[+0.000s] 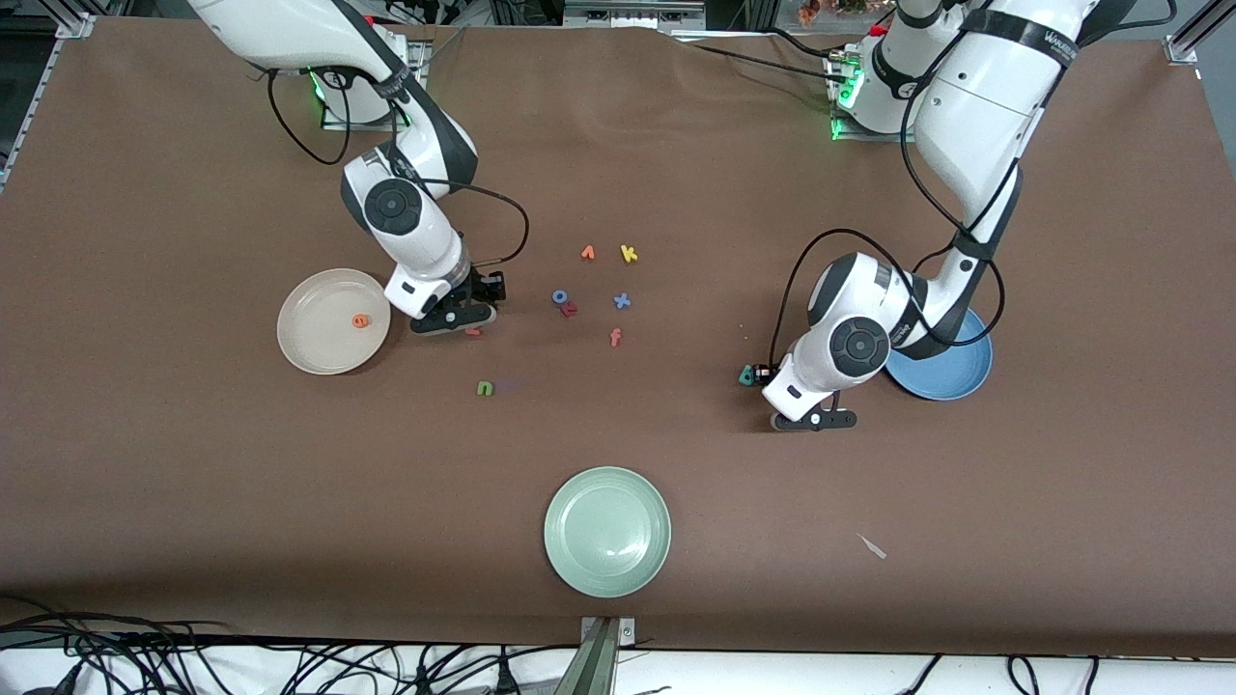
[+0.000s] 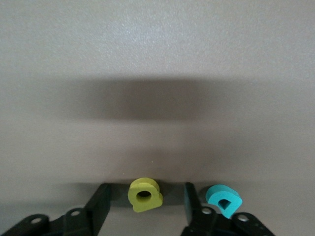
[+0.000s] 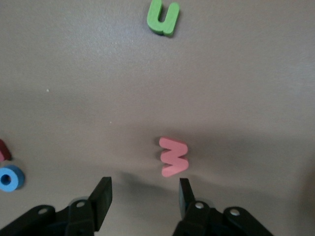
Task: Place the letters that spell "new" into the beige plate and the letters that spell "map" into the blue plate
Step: 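Grasp the yellow a and pink W with the left and right grippers, then put the yellow a and pink W on the blue and beige plates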
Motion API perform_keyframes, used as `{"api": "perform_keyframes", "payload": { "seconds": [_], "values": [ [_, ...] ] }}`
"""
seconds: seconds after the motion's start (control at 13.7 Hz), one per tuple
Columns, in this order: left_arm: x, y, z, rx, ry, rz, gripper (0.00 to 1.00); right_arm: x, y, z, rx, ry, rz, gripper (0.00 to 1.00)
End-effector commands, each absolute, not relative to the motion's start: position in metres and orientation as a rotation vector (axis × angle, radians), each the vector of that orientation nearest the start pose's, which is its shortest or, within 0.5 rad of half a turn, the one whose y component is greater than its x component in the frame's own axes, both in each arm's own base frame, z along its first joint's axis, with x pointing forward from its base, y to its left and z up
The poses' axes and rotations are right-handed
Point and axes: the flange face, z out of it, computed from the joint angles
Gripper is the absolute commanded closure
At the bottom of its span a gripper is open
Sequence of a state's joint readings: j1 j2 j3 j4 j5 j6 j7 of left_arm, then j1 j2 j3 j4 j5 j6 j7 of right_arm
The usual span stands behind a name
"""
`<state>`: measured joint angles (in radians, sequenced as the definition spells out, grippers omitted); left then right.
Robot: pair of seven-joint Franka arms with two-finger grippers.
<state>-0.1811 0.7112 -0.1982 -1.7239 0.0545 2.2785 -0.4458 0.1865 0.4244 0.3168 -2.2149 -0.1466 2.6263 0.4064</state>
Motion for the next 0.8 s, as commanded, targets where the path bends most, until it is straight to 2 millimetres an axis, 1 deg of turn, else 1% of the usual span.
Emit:
{"api": "perform_keyframes", "payload": {
  "seconds": [0.0,0.07,0.15,0.22,0.29,0.37,0.44,0.51,0.59,0.73],
  "values": [
    [0.617,-0.229,0.17,-3.166,-0.117,0.256,0.64,0.487,0.275,0.195,-3.066,-0.298,-0.005,0.37],
    [0.618,-0.227,0.169,-3.165,-0.119,0.258,0.78,0.489,0.275,0.195,-3.066,-0.299,-0.008,0.37],
    [0.618,-0.227,0.169,-3.162,-0.112,0.255,0.91,0.493,0.273,0.196,-3.067,-0.302,-0.016,0.37],
    [0.618,-0.227,0.173,-3.154,-0.099,0.245,0.96,0.496,0.269,0.197,-3.068,-0.324,-0.022,0.37],
    [0.619,-0.226,0.175,-3.151,-0.097,0.242,0.96,0.501,0.266,0.199,-3.066,-0.35,-0.033,0.37],
    [0.622,-0.223,0.184,-3.152,-0.098,0.229,0.96,0.503,0.262,0.196,-3.068,-0.347,-0.031,0.37],
    [0.623,-0.215,0.195,-3.142,-0.051,0.247,0.96,0.503,0.261,0.192,-3.069,-0.339,-0.025,0.37],
    [0.625,-0.199,0.201,-3.134,0.019,0.287,0.96,0.503,0.261,0.187,-3.062,-0.337,-0.034,0.37],
    [0.63,-0.175,0.211,-3.133,0.069,0.309,0.96,0.504,0.262,0.183,-3.054,-0.331,-0.042,0.38],
    [0.631,-0.132,0.226,-3.119,0.163,0.395,0.96,0.503,0.262,0.181,-3.054,-0.331,-0.04,0.44]
  ]
}}
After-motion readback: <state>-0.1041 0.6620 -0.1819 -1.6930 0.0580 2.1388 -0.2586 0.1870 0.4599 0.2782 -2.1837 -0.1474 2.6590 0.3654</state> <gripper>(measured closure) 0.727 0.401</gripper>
